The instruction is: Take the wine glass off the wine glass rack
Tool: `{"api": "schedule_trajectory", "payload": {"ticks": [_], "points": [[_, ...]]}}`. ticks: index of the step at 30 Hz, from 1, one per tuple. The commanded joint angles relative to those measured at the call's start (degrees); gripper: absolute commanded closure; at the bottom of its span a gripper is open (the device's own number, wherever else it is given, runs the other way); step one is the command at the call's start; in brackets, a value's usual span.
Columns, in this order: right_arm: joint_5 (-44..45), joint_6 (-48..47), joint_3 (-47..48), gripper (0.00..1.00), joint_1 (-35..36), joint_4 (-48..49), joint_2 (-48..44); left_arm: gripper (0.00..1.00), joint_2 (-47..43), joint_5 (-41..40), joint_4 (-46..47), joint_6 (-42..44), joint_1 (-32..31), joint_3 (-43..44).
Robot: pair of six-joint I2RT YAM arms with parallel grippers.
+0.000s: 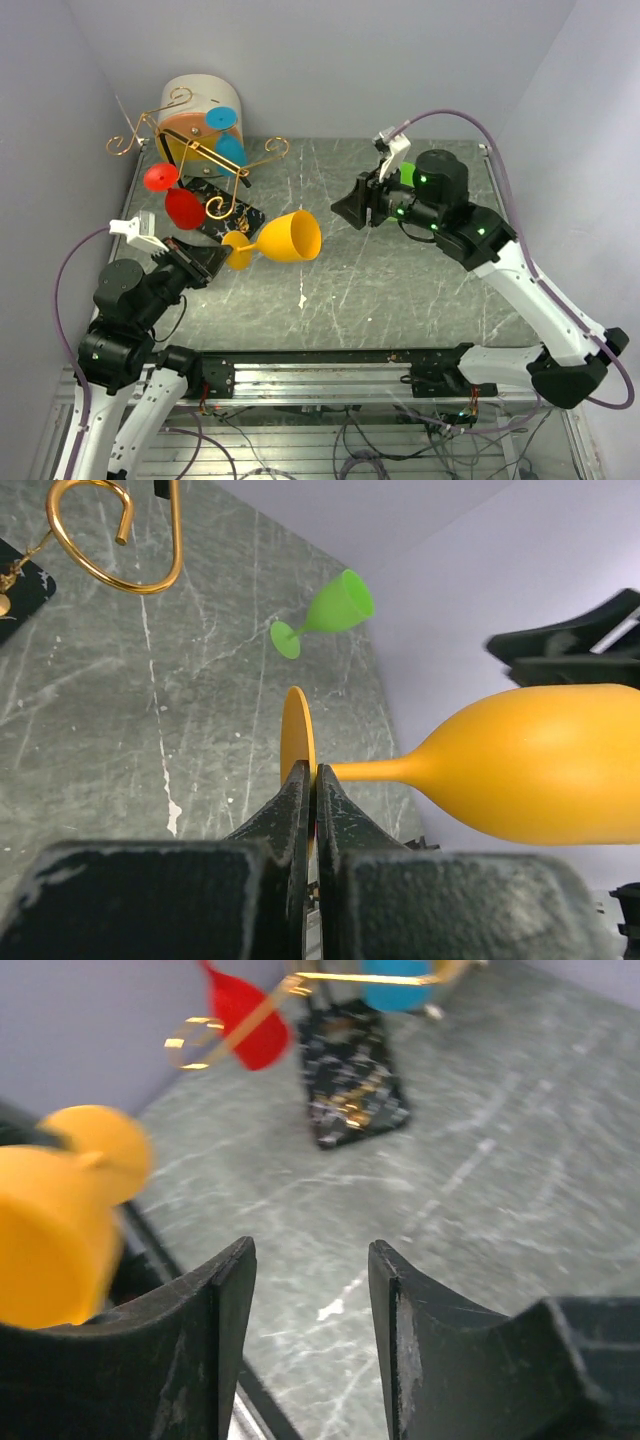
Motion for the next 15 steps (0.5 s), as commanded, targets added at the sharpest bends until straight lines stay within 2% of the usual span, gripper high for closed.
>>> {"api": "schedule_trajectory", "payload": {"ticks": [1,5,15], "points": [[-20.5,3.2,2.7,0.5,-0.1,4.0,-2.9,0.93,1.1,-1.6,-0.6,3.6,0.0,1.8],[-26.7,4.5,4.1,0.49,-0.1,4.6,-1.0,0.93,3.0,0.8,2.1,3.3,0.0,1.1],[-28.5,4.9,3.3,0.5,0.0,6.6,2.3,0.93,4.7,2.4,4.2,2.9,0.0,2.3]]}}
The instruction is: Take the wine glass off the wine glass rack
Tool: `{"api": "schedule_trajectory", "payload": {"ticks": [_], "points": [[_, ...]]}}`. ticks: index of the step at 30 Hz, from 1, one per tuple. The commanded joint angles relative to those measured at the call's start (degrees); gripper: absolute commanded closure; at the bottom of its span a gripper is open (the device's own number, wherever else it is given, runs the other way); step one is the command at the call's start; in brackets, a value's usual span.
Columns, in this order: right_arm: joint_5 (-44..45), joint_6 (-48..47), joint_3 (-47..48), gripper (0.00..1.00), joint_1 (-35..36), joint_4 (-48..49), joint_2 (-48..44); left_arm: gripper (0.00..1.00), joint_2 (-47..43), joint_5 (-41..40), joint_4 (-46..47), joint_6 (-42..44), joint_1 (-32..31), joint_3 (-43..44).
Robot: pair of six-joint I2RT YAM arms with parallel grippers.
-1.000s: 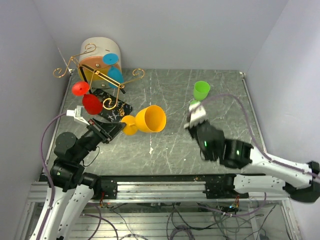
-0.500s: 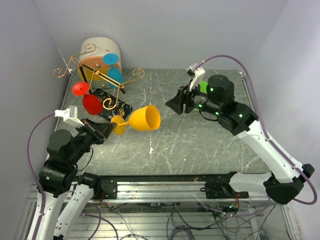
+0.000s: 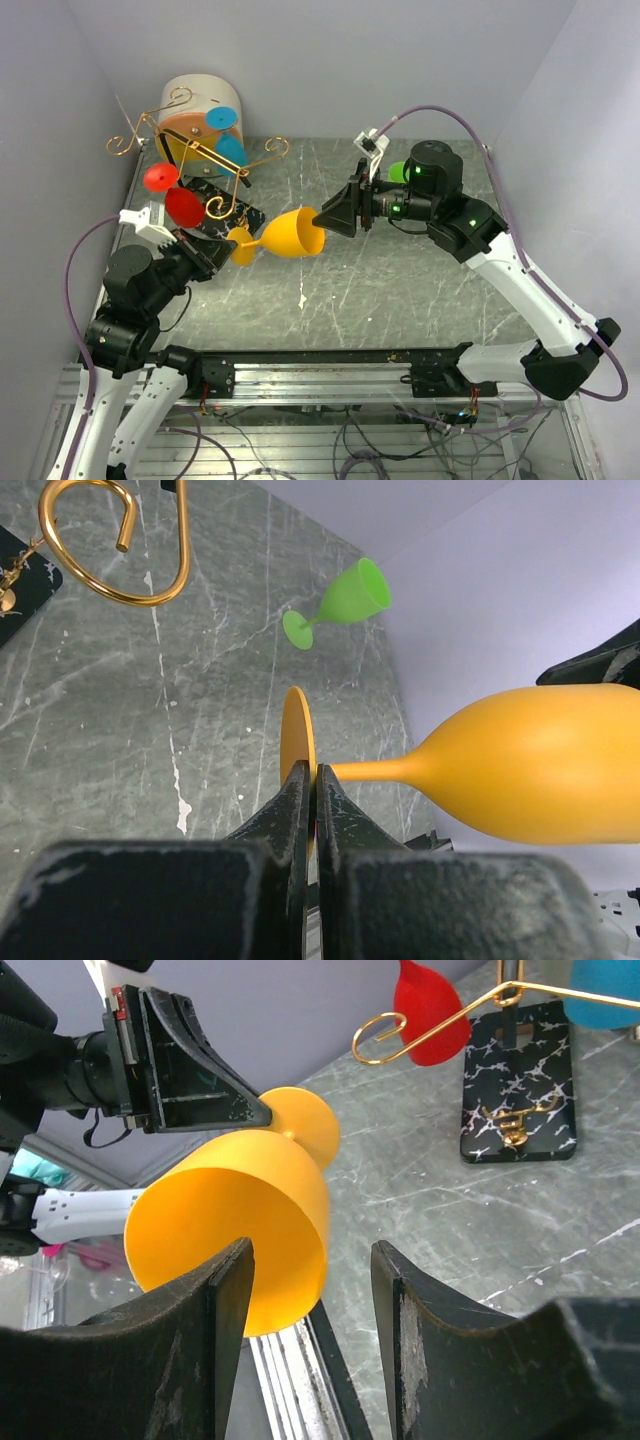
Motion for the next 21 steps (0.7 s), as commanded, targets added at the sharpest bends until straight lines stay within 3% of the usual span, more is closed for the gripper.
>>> {"api": "schedule_trajectory", "payload": {"ticks": [1,6,9,12,14,18,21], "points": [[-3.2,0.6,0.0,0.5,0.0,2.4,0.8,0.93,0.1,1.7,3.4,0.7,0.0,2.0],[-4.6,0.5,0.9,0.52,1.0,2.4,2.9,0.93,0.4,2.3,4.2,0.2,0.0,1.9],[-4.8,0.1,1.9,0.58,2.2,1.8,4.6,0.93,0.8,2.6,4.6,0.2,0.0,1.9],[-4.2,-0.2,3.1,1.0,2.9,0.8,5.8,0.93,1.4,2.5,4.4,0.6,0.0,2.2],[-1.1,0.4,3.3,1.0,2.9,0.8,5.6,0.87,1.9,1.6,3.4,1.1,0.0,2.8],[9.6,-0.2,5.8,1.0,2.5,-1.8,4.9,0.6,3.8,-3.1,-1.7,4.3,0.0,5.8],[17.4,-0.8,10.2,1.0,0.6,-5.0,6.0,0.55,5.7,-9.1,-7.1,7.5,0.0,10.1]]}}
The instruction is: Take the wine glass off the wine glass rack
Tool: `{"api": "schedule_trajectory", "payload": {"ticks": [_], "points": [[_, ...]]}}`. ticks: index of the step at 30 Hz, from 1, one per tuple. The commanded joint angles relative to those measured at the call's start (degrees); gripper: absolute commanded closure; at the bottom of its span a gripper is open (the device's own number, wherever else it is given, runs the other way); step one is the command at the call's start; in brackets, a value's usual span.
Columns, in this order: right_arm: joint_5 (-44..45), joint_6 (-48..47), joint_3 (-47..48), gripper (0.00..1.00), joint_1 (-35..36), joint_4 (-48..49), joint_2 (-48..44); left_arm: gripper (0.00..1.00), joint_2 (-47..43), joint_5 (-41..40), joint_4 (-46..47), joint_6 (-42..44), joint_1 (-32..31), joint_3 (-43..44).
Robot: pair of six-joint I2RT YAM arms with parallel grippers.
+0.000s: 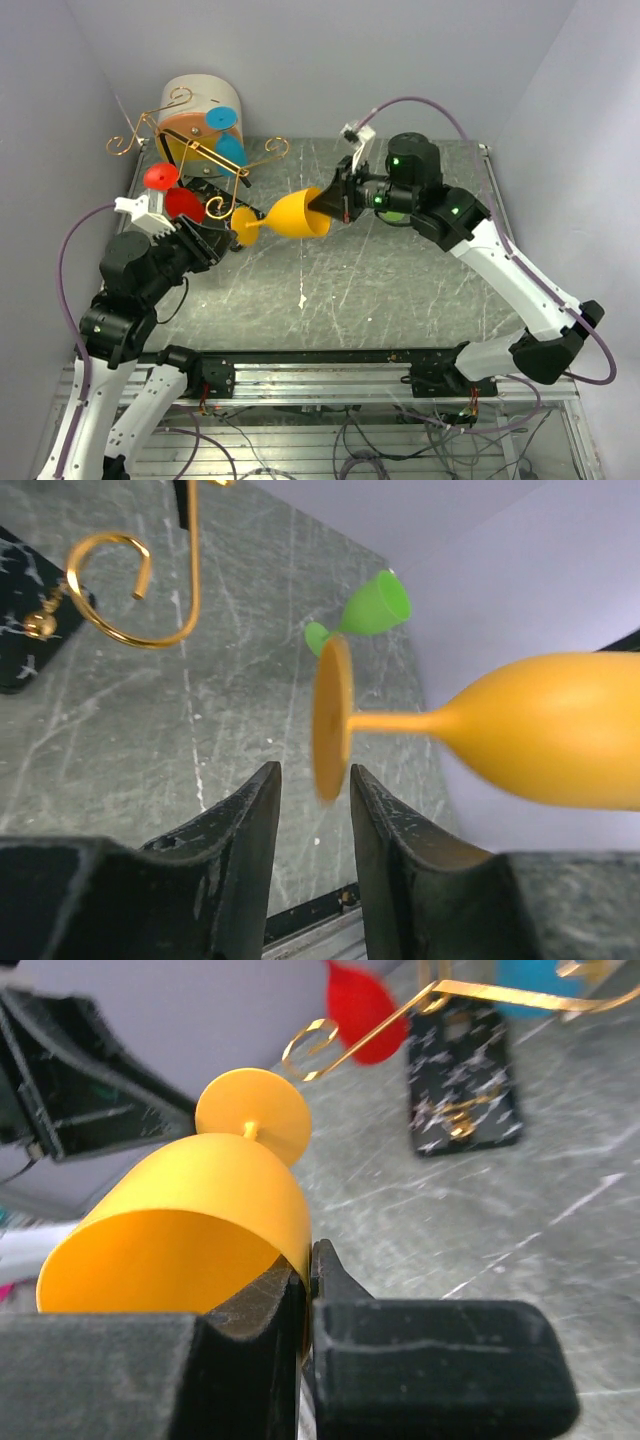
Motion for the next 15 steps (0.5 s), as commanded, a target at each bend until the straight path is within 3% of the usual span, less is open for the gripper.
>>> {"api": "schedule_trajectory", "payload": {"ticks": [1,4,7,10,15], "points": [[13.4,-0.6,8.0,1.0,-3.1,-3.2,0.3,0.55,2.1,-10.3,-6.9,5.9,0.0,6.6],[18.0,0.9,13.6,1.0,-11.3,-5.0,3.3,0.55,2.0,-14.9,-8.6,8.8,-0.1,8.5],[14.2,5.5,18.7,1.0,-23.2,-4.7,7.3,0.56,0.4,-18.4,-8.3,11.3,0.0,8.7],[21.1,8.0,26.2,1.0,-31.0,-8.9,13.9,0.57,-1.4,-21.5,-8.6,13.3,-0.1,8.5],[34.3,12.3,46.2,1.0,-38.0,-28.7,29.9,0.58,-4.3,-26.7,-10.0,17.3,-0.1,7.7]]}}
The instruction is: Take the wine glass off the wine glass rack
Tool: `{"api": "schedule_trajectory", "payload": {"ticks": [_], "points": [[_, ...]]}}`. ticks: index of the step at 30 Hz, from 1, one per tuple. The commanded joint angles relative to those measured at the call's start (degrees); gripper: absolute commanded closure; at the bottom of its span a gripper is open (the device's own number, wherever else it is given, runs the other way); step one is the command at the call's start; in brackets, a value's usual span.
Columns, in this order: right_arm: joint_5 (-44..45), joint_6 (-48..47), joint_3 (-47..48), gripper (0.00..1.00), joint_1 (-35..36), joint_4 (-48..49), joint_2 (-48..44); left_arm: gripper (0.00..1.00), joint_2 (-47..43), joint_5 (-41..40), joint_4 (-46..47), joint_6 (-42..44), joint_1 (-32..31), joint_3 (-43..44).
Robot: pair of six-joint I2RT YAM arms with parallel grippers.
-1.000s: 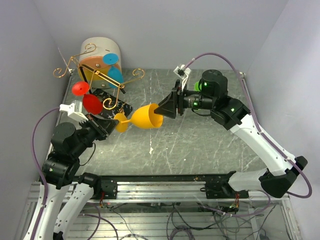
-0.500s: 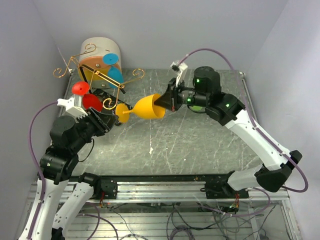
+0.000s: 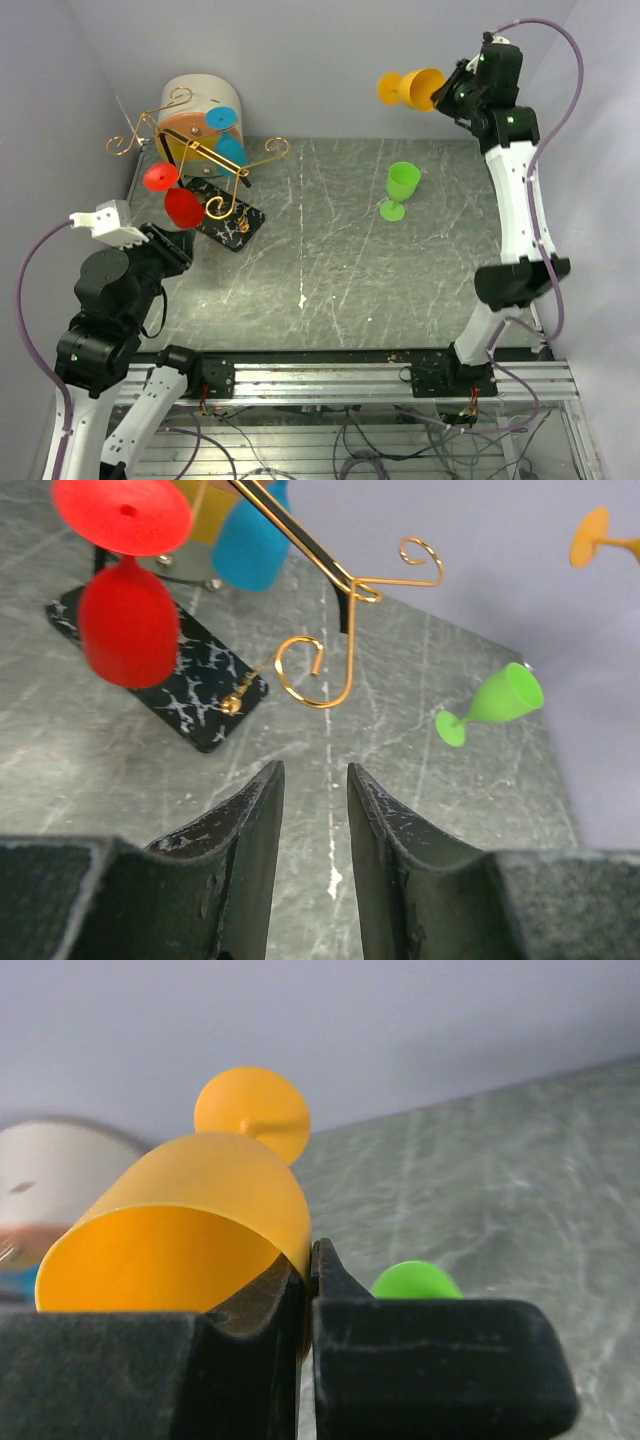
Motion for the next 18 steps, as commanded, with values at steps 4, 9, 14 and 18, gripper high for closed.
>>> {"api": "schedule_trajectory", "payload": {"ticks": [4,9,14,18], "points": [[18.1,7.5,7.2,1.0,-5.5,-18.7,10.0,0.58,-4.3,-12.0,-2.3,7.6,-0.1,-1.7],[18.5,8.0,-0.9,1.0,-9.7,-18.8,9.1,0.59,-7.6,-15.8,-0.8,8.8,-0.1,-6.6],[15.0,4.9,-6.0,1.0,-12.4,-17.6,9.9,0.59,-9.2,-15.8,0.9,8.4,-0.1,-10.3],[12.5,3.2,-9.2,1.0,-12.6,-16.4,10.5,0.59,-9.0,-16.3,0.3,8.4,-0.1,-10.1]]}}
